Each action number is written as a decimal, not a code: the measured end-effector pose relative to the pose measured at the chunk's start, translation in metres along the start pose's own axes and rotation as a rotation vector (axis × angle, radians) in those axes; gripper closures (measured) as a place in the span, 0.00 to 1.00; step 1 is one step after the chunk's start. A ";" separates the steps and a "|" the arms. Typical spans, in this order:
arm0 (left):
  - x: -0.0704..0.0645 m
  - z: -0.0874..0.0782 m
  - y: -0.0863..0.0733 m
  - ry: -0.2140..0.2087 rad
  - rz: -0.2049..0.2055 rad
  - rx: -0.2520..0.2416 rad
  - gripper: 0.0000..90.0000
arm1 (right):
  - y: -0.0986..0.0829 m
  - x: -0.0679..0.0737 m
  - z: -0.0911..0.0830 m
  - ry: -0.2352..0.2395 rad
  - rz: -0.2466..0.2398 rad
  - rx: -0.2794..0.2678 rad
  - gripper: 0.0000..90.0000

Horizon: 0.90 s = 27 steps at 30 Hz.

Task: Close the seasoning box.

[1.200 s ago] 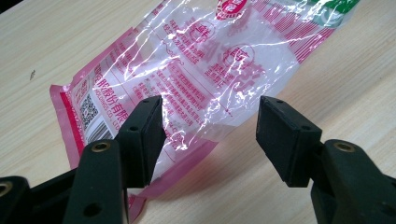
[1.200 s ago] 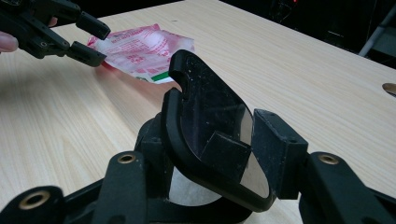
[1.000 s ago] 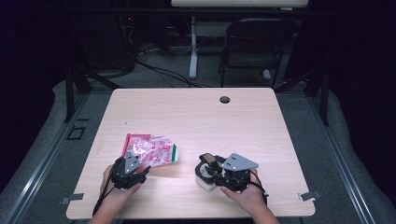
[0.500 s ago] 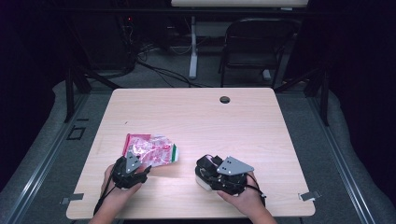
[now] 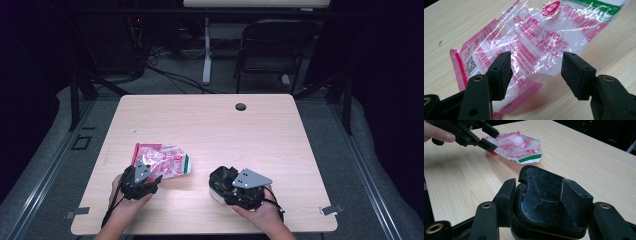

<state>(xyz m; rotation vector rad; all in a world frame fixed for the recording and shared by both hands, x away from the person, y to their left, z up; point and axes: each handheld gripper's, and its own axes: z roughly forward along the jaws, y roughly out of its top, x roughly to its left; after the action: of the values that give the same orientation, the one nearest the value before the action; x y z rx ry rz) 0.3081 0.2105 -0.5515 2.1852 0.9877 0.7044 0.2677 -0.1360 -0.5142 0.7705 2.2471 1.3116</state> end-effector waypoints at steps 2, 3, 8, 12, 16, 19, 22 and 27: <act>0.000 0.000 0.000 0.003 0.002 0.000 0.46 | 0.000 0.000 0.000 0.000 -0.002 0.002 0.51; 0.000 0.000 0.000 0.002 0.000 0.000 0.46 | 0.000 0.000 0.000 -0.002 -0.005 0.002 0.51; 0.001 -0.002 -0.001 0.010 -0.001 -0.001 0.46 | 0.001 0.001 -0.002 0.000 0.002 -0.002 0.51; 0.003 -0.003 -0.001 0.015 -0.005 -0.006 0.46 | 0.002 0.005 -0.002 0.008 -0.002 -0.009 0.51; 0.003 -0.003 -0.001 0.016 0.001 -0.010 0.46 | 0.002 0.007 -0.002 0.010 -0.018 -0.003 0.51; 0.003 -0.003 -0.001 0.014 0.002 -0.010 0.46 | 0.003 0.007 -0.003 0.008 -0.011 -0.009 0.51; 0.004 -0.004 -0.001 0.013 0.009 -0.013 0.46 | 0.004 0.007 -0.004 0.009 0.006 -0.019 0.51; 0.005 -0.004 -0.001 0.018 -0.003 -0.018 0.46 | 0.003 0.005 -0.005 0.004 0.012 -0.010 0.52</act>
<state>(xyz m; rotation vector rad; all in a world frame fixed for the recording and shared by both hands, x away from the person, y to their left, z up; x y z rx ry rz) 0.3075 0.2161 -0.5485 2.1651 0.9890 0.7299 0.2617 -0.1345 -0.5096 0.7793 2.2413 1.3298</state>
